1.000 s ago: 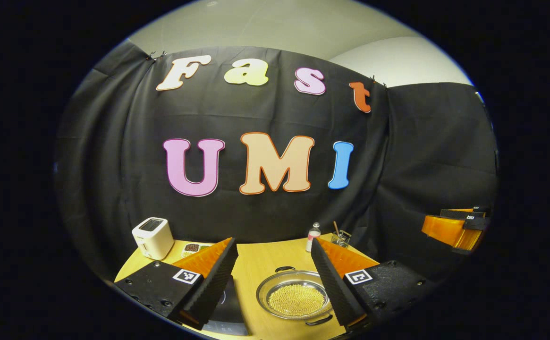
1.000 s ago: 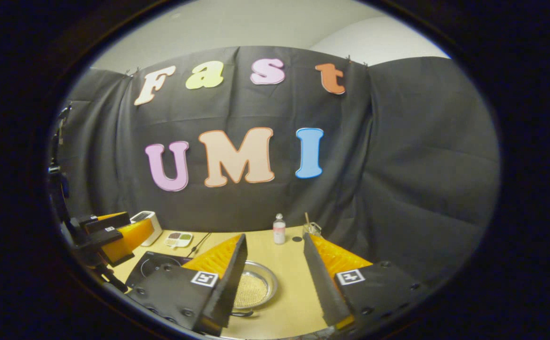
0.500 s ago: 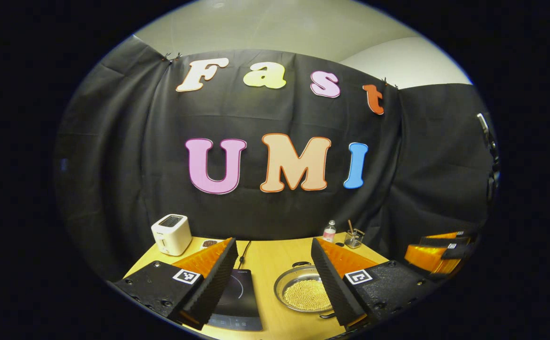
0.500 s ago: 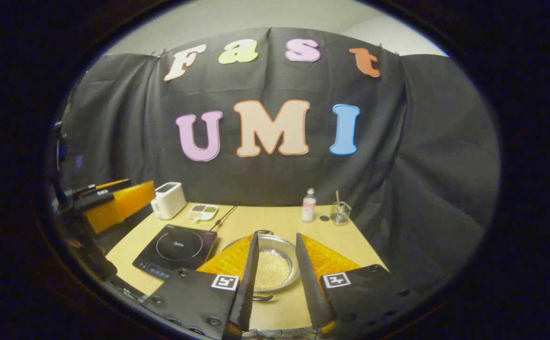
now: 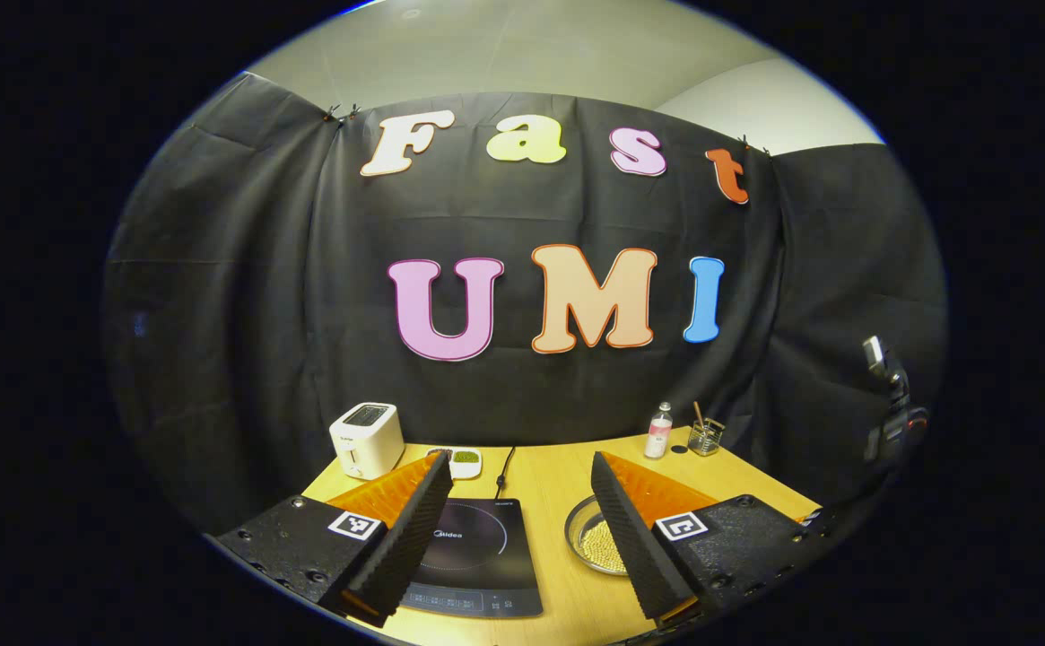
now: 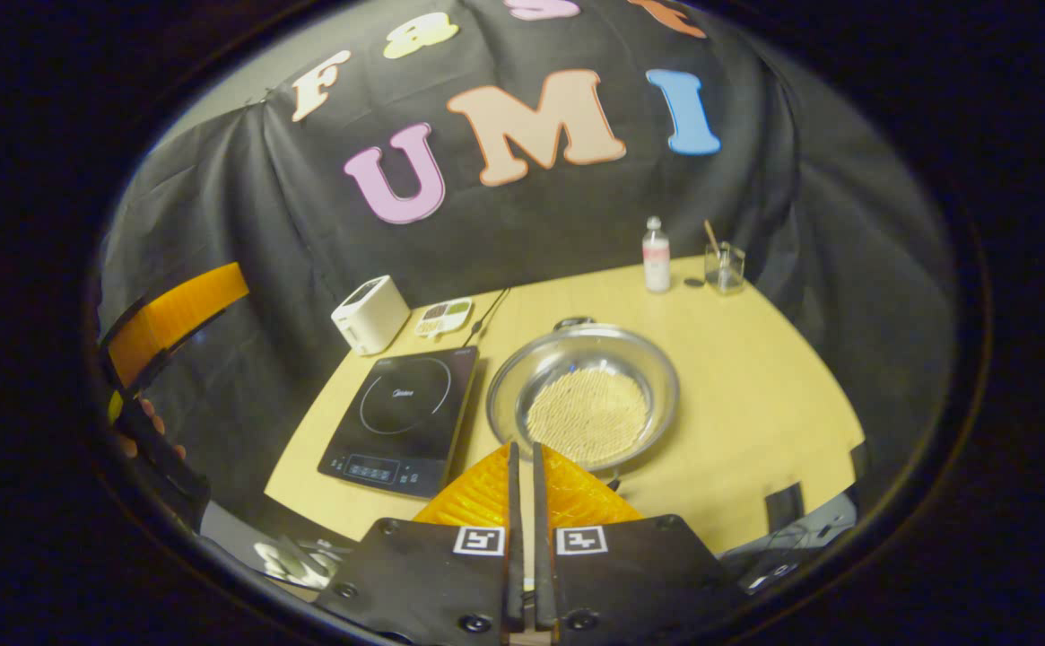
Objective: First push the handle of the pot to place it horizontally, then grasp the pot with both hands and set it on the induction cooktop.
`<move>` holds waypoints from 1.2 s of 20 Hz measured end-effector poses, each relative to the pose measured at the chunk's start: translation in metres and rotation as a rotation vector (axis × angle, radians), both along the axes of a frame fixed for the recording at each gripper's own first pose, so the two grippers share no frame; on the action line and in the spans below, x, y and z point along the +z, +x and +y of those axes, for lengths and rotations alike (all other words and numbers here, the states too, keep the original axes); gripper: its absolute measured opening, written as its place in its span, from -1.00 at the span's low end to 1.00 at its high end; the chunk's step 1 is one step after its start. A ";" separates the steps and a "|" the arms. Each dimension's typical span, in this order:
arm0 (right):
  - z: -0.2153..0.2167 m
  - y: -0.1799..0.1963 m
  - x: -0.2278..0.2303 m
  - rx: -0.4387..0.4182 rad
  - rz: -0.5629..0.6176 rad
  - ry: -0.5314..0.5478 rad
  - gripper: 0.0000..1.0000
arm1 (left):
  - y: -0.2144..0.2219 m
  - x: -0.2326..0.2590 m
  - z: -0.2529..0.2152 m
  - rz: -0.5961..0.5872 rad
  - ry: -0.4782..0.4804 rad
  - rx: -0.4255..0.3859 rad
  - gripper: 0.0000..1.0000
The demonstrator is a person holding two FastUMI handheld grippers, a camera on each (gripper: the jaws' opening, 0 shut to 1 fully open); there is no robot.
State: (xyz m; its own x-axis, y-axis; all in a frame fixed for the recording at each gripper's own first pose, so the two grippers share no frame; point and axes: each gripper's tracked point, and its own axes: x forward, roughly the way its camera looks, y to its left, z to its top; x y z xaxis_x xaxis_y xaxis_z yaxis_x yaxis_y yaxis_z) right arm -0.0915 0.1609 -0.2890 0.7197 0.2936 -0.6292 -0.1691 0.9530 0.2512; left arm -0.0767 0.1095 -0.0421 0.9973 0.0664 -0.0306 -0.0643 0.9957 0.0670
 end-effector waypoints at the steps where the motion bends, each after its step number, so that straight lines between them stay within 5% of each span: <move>1: 0.005 -0.006 -0.013 0.006 0.040 0.018 -0.87 | -0.002 -0.002 0.003 0.004 -0.002 0.008 0.92; 11: 0.046 -0.008 -0.099 0.026 0.340 0.191 -0.99 | -0.012 -0.013 0.027 0.035 -0.002 0.103 0.92; 12: 0.046 -0.006 -0.107 0.023 0.361 0.199 -0.76 | -0.012 -0.015 0.028 0.038 -0.001 0.116 0.92; 17: 0.045 0.006 -0.131 0.035 0.446 0.217 -0.88 | -0.006 -0.021 0.029 0.059 -0.008 0.183 0.84; 18: 0.044 0.007 -0.134 0.042 0.462 0.215 -0.76 | -0.003 -0.024 0.028 0.066 -0.020 0.197 0.99; 20: 0.040 0.008 -0.141 0.059 0.495 0.205 -0.75 | -0.001 -0.025 0.027 0.077 -0.045 0.228 0.84; 24: 0.025 0.009 -0.152 0.075 0.552 0.181 -0.76 | 0.006 -0.027 0.026 0.093 -0.061 0.280 0.92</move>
